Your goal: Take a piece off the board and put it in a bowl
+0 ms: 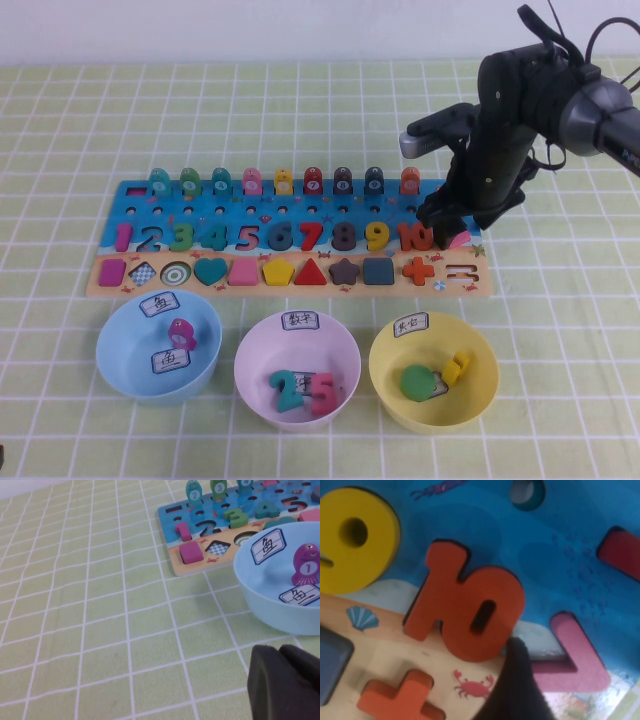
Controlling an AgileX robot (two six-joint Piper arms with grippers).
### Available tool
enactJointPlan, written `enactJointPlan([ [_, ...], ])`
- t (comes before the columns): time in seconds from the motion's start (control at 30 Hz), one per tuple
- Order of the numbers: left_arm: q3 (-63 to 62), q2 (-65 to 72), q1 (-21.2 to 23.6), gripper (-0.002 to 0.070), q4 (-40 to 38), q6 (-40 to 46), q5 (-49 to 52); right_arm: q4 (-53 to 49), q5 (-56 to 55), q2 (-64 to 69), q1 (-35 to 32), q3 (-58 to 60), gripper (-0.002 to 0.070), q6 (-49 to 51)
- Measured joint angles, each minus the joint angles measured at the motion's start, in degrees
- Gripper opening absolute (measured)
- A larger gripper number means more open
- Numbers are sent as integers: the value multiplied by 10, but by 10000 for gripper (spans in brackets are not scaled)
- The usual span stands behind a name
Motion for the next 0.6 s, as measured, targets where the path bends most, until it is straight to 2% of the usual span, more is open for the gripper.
enactJointPlan([
  [0.17,0,0,0,-5,0,0,0,5,10,1,0,-1,420,0],
  [0.33,0,0,0,-5,0,0,0,15,21,4,0,-3,299,0],
  [0.6,0,0,0,-5,0,0,0,13,27,4,0,-9,294,0],
])
